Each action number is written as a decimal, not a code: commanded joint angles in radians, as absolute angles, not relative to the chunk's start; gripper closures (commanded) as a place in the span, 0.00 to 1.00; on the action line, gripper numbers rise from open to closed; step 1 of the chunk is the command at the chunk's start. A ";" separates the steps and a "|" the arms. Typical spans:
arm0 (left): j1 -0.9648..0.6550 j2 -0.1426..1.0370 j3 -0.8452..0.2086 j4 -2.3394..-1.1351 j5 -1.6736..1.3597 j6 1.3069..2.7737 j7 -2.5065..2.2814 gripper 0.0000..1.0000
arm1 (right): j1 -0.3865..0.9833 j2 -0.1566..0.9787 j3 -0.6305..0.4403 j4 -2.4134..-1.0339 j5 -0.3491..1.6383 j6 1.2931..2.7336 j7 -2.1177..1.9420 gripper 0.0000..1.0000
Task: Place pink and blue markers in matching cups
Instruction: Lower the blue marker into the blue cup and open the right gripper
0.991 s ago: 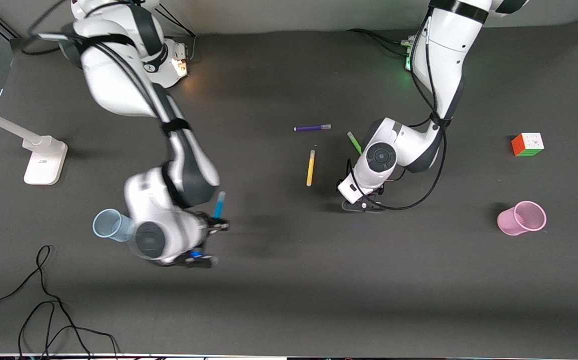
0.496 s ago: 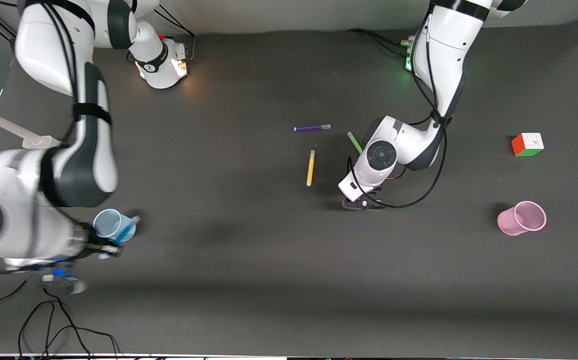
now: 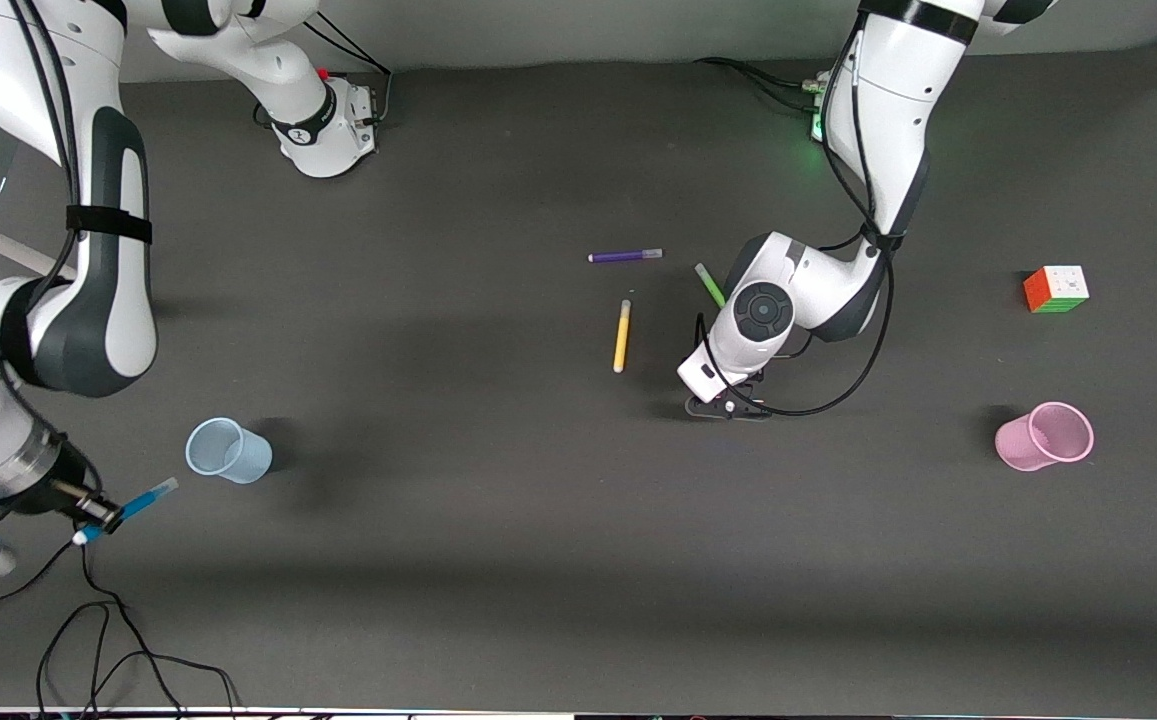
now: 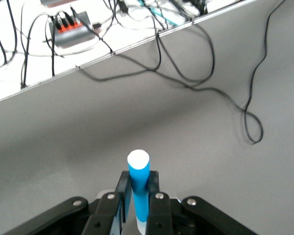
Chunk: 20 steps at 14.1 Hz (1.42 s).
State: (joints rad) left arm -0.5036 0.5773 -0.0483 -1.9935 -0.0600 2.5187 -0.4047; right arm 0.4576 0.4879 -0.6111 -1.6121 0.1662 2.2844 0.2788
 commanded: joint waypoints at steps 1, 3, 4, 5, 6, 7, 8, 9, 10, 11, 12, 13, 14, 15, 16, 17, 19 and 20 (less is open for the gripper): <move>-0.523 0.569 -0.035 -2.003 -0.058 2.526 -0.413 0.16 | 0.537 0.365 -0.618 -1.891 0.146 2.489 0.267 1.00; -0.525 0.568 -0.035 -2.000 -0.058 2.526 -0.414 0.09 | 0.557 0.347 -0.618 -1.995 0.144 2.606 0.264 1.00; -0.523 0.566 -0.035 -2.000 -0.058 2.525 -0.414 0.09 | 0.563 0.347 -0.618 -2.022 0.144 2.638 0.259 1.00; -0.523 0.565 -0.035 -2.000 -0.058 2.525 -0.414 0.09 | 0.563 0.345 -0.623 -2.034 0.140 2.648 0.247 1.00; -0.523 0.563 -0.035 -2.000 -0.058 2.523 -0.414 0.10 | 0.564 0.345 -0.635 -2.039 0.140 2.648 0.223 1.00; -0.523 0.561 -0.035 -2.000 -0.058 2.520 -0.414 0.11 | 0.565 0.345 -0.644 -2.040 0.140 2.649 0.216 1.00; -0.523 0.558 -0.035 -2.000 -0.058 2.520 -0.410 0.14 | 0.565 0.347 -0.647 -2.040 0.140 2.649 0.215 1.00; -0.523 0.557 -0.035 -2.002 -0.058 2.519 -0.405 0.15 | 0.563 0.347 -0.650 -2.037 0.140 2.648 0.216 1.00; -0.522 0.555 -0.035 -2.000 -0.058 2.517 -0.400 0.16 | 0.561 0.347 -0.650 -2.030 0.140 2.646 0.218 1.00; -0.520 0.548 -0.035 -2.002 -0.058 2.516 -0.396 0.16 | 0.561 0.345 -0.652 -2.020 0.140 2.640 0.221 1.00; -0.519 0.539 -0.034 -2.002 -0.058 2.513 -0.397 0.15 | 0.563 0.342 -0.653 -2.020 0.140 2.634 0.221 1.00; -0.518 0.526 -0.034 -2.002 -0.058 2.494 -0.396 0.15 | 0.563 0.342 -0.657 -2.023 0.140 2.632 0.218 1.00; -0.515 0.516 -0.034 -2.000 -0.058 2.464 -0.396 0.15 | 0.563 0.347 -0.658 -2.025 0.138 2.635 0.215 1.00; -0.514 0.506 -0.034 -2.000 -0.058 2.447 -0.396 0.15 | 0.561 0.351 -0.660 -2.025 0.123 2.637 0.207 1.00; -0.514 0.503 -0.034 -2.002 -0.058 2.441 -0.396 0.16 | 0.561 0.356 -0.664 -2.026 0.103 2.648 0.206 1.00; -0.515 0.503 -0.034 -2.002 -0.058 2.441 -0.396 0.16 | 0.560 0.359 -0.664 -2.031 0.100 2.666 0.204 1.00; -0.515 0.506 -0.034 -2.002 -0.058 2.444 -0.396 0.20 | 0.558 0.376 -0.664 -2.039 0.100 2.707 0.204 1.00; -0.518 0.508 -0.034 -2.003 -0.058 2.444 -0.396 0.23 | 0.557 0.386 -0.664 -2.037 0.100 2.720 0.204 1.00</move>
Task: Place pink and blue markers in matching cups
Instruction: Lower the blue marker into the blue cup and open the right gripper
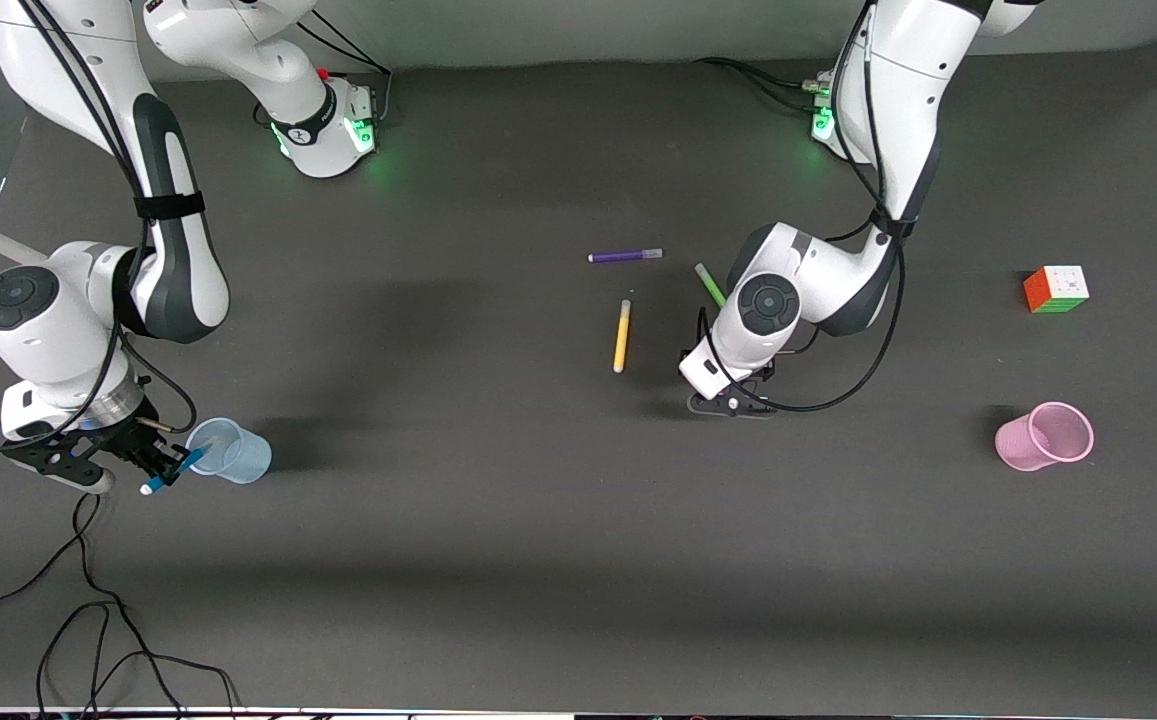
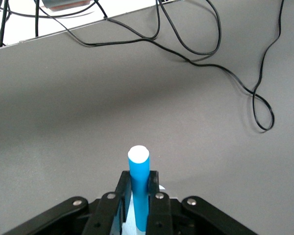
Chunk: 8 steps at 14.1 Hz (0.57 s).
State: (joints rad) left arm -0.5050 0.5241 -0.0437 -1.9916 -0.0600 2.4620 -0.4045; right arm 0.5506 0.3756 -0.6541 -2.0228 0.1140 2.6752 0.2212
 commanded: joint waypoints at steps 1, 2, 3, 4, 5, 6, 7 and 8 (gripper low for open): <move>-0.522 0.512 -0.034 -2.005 -0.058 2.450 -0.396 0.23 | 0.557 0.399 -0.664 -2.039 0.100 2.736 0.204 1.00; -0.525 0.517 -0.034 -2.006 -0.057 2.459 -0.396 0.23 | 0.557 0.408 -0.664 -2.037 0.100 2.743 0.203 1.00; -0.525 0.518 -0.034 -2.006 -0.055 2.459 -0.396 0.23 | 0.557 0.411 -0.664 -2.037 0.100 2.741 0.201 0.78; -0.523 0.518 -0.034 -2.008 -0.055 2.459 -0.396 0.23 | 0.558 0.410 -0.664 -2.037 0.100 2.741 0.201 0.34; -0.525 0.518 -0.034 -2.008 -0.055 2.459 -0.396 0.29 | 0.560 0.407 -0.664 -2.037 0.100 2.737 0.202 0.28; -0.525 0.522 -0.034 -2.008 -0.055 2.459 -0.396 0.34 | 0.561 0.405 -0.663 -2.036 0.100 2.737 0.206 0.03; -0.525 0.523 -0.034 -2.008 -0.054 2.459 -0.396 0.35 | 0.563 0.405 -0.664 -2.037 0.100 2.735 0.210 0.01; -0.525 0.523 -0.034 -2.009 -0.054 2.459 -0.396 0.38 | 0.564 0.402 -0.663 -2.036 0.100 2.734 0.213 0.01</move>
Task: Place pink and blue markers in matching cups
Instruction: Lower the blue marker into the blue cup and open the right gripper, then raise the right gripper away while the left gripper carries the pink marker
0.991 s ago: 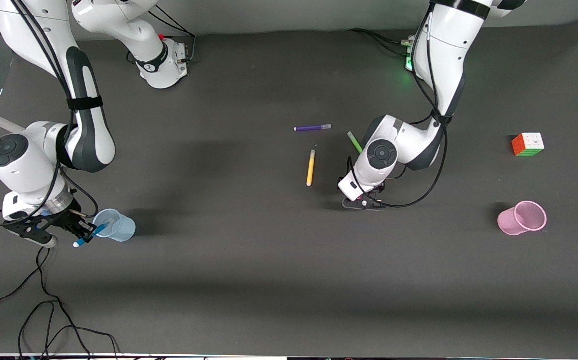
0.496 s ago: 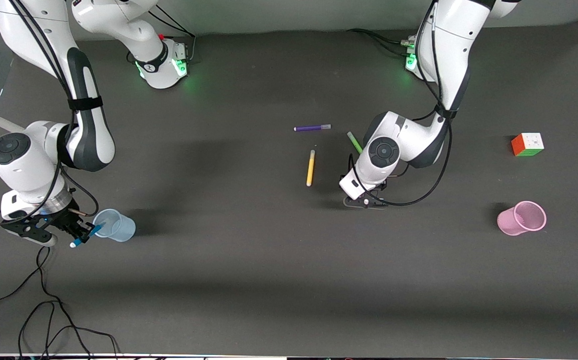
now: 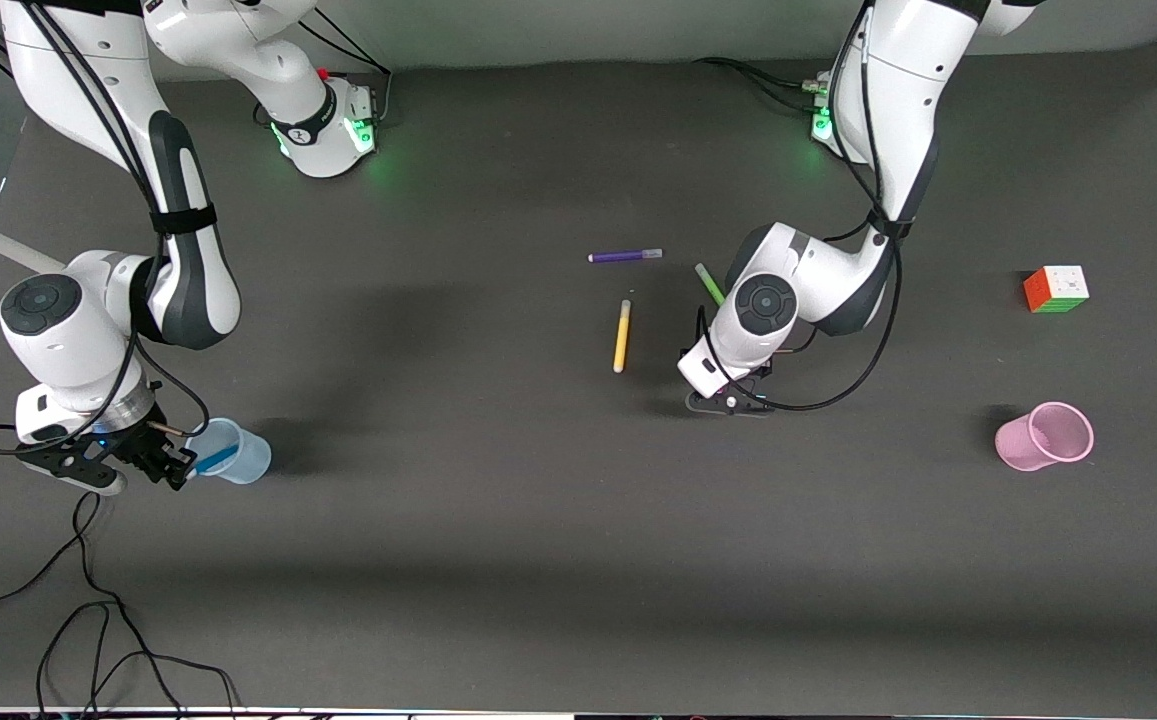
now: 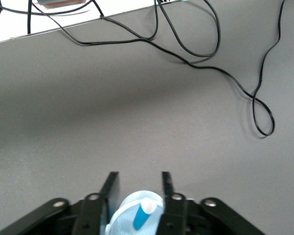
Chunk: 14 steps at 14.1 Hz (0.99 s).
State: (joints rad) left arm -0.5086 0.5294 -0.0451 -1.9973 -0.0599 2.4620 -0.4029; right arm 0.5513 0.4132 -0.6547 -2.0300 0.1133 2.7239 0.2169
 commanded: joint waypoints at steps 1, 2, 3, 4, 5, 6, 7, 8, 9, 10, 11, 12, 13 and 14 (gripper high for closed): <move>-0.525 0.526 -0.034 -2.010 -0.054 2.459 -0.396 0.38 | 0.563 0.399 -0.663 -2.034 0.100 2.731 0.213 0.01; -0.525 0.526 -0.034 -2.010 -0.054 2.460 -0.396 0.38 | 0.563 0.391 -0.664 -2.030 0.101 2.720 0.212 0.01; -0.525 0.529 -0.032 -2.010 -0.054 2.461 -0.396 0.38 | 0.563 0.379 -0.664 -2.014 0.101 2.682 0.210 0.01; -0.525 0.532 -0.034 -2.010 -0.054 2.464 -0.396 0.38 | 0.561 0.368 -0.664 -1.981 0.101 2.605 0.207 0.01; -0.525 0.537 -0.034 -2.010 -0.054 2.464 -0.396 0.38 | 0.560 0.361 -0.664 -1.929 0.101 2.511 0.204 0.01; -0.525 0.537 -0.032 -2.010 -0.054 2.464 -0.394 0.49 | 0.560 0.353 -0.666 -1.887 0.100 2.431 0.204 0.01; -0.525 0.535 -0.032 -2.010 -0.051 2.464 -0.394 0.71 | 0.560 0.344 -0.666 -1.850 0.100 2.360 0.203 0.01; -0.525 0.534 -0.034 -2.010 -0.051 2.464 -0.394 0.92 | 0.558 0.331 -0.664 -1.823 0.101 2.297 0.196 0.01; -0.526 0.534 -0.032 -2.010 -0.049 2.465 -0.394 1.00 | 0.558 0.322 -0.666 -1.790 0.101 2.231 0.180 0.01; -0.526 0.534 -0.032 -2.010 -0.038 2.465 -0.394 1.00 | 0.557 0.318 -0.667 -1.755 0.104 2.158 0.161 0.01; -0.526 0.534 -0.034 -2.010 -0.025 2.465 -0.394 1.00 | 0.555 0.313 -0.667 -1.712 0.109 2.069 0.153 0.01; -0.525 0.532 -0.034 -2.010 -0.022 2.465 -0.396 1.00 | 0.551 0.310 -0.669 -1.662 0.113 1.984 0.153 0.01; -0.520 0.526 -0.032 -2.008 -0.023 2.464 -0.396 1.00 | 0.548 0.305 -0.670 -1.616 0.115 1.903 0.152 0.01; -0.509 0.508 -0.031 -2.003 -0.021 2.442 -0.396 1.00 | 0.546 0.298 -0.670 -1.582 0.118 1.843 0.143 0.01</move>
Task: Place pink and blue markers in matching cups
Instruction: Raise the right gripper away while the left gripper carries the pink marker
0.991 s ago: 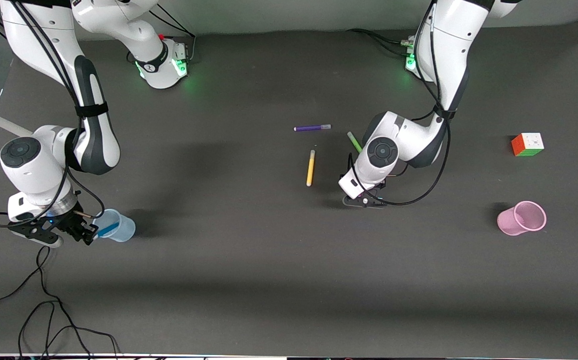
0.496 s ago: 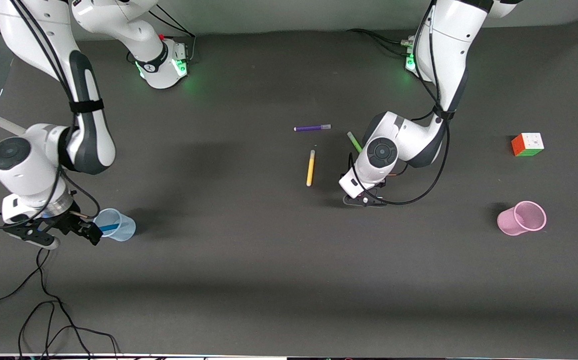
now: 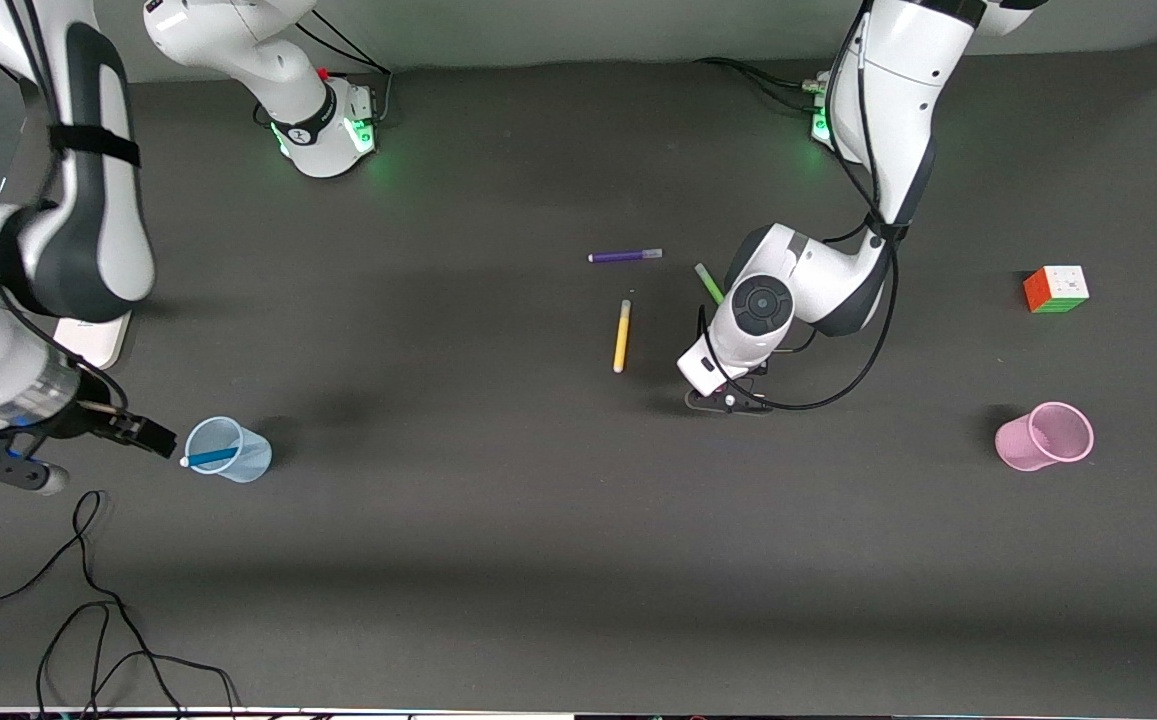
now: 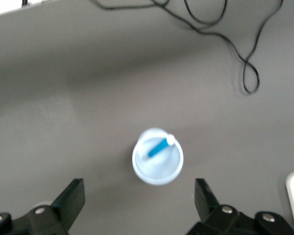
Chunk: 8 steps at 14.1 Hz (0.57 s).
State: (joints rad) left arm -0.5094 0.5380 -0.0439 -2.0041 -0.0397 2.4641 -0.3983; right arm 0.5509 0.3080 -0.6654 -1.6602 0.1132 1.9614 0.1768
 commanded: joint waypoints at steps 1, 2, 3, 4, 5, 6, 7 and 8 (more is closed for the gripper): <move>-0.505 0.465 -0.023 -2.002 -0.021 2.424 -0.399 1.00 | 0.546 0.287 -0.672 -1.559 0.136 1.792 0.121 0.01; -0.488 0.410 -0.011 -1.994 -0.021 2.348 -0.397 1.00 | 0.546 0.275 -0.675 -1.549 0.159 1.763 0.094 0.01; -0.464 0.358 -0.009 -1.958 -0.021 2.230 -0.390 1.00 | 0.545 0.255 -0.687 -1.548 0.167 1.746 0.068 0.01; -0.437 0.318 -0.008 -1.915 -0.021 2.107 -0.365 1.00 | 0.545 0.236 -0.690 -1.549 0.169 1.730 0.061 0.01; -0.410 0.289 -0.006 -1.860 -0.017 1.991 -0.307 1.00 | 0.546 0.224 -0.690 -1.549 0.170 1.717 0.061 0.01; -0.361 0.261 -0.006 -1.814 0.004 1.900 -0.234 1.00 | 0.546 0.218 -0.690 -1.548 0.169 1.703 0.060 0.01; -0.312 0.236 -0.008 -1.783 0.027 1.840 -0.148 1.00 | 0.548 0.218 -0.690 -1.543 0.169 1.689 0.057 0.01; -0.261 0.215 -0.008 -1.758 0.046 1.801 -0.041 1.00 | 0.546 0.216 -0.690 -1.534 0.169 1.686 0.057 0.01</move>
